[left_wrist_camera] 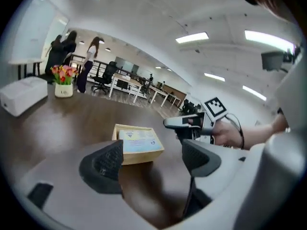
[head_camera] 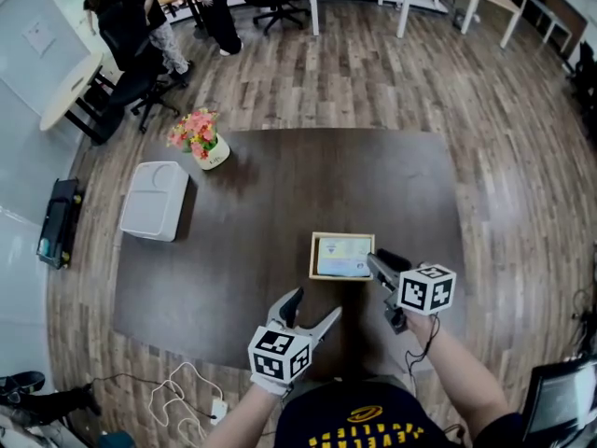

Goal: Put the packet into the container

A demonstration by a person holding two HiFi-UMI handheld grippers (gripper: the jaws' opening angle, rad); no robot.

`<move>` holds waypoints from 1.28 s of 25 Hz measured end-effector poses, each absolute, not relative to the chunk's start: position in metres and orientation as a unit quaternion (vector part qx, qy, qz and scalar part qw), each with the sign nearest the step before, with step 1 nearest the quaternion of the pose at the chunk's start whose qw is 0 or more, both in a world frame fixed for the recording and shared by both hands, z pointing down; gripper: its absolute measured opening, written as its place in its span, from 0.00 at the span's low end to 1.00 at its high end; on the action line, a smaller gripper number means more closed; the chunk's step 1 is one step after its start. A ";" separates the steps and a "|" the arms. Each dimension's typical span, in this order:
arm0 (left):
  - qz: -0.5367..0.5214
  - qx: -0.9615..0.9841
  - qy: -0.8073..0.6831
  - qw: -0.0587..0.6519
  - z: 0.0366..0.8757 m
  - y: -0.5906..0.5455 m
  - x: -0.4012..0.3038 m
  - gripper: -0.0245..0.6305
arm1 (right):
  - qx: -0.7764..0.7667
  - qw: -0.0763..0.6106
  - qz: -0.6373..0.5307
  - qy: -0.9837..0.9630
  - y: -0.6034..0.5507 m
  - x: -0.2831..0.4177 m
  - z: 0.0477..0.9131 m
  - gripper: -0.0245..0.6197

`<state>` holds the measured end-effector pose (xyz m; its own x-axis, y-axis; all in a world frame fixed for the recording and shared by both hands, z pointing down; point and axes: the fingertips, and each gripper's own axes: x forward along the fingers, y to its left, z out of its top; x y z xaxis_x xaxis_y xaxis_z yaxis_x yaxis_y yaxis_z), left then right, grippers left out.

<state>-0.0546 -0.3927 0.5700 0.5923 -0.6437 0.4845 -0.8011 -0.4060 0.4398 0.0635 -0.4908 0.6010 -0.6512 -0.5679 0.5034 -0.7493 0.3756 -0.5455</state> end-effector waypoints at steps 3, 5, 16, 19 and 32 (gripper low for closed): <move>0.048 0.826 -0.399 0.396 0.553 -0.382 -0.048 0.62 | 0.385 0.093 0.377 -0.837 -0.462 0.063 0.581 0.24; 0.019 0.824 -0.380 0.420 0.543 -0.374 -0.045 0.62 | 0.365 0.091 0.365 -0.852 -0.438 0.059 0.571 0.24; -0.014 0.831 -0.420 0.365 0.500 -0.338 -0.054 0.04 | 0.317 0.034 0.327 -0.890 -0.354 0.037 0.499 0.05; -0.015 0.848 -0.408 0.339 0.476 -0.333 -0.047 0.04 | 0.331 0.050 0.292 -0.896 -0.350 0.036 0.487 0.05; 0.005 0.885 -0.389 0.257 0.438 -0.316 -0.022 0.04 | 0.365 0.007 0.164 -0.916 -0.338 0.037 0.425 0.05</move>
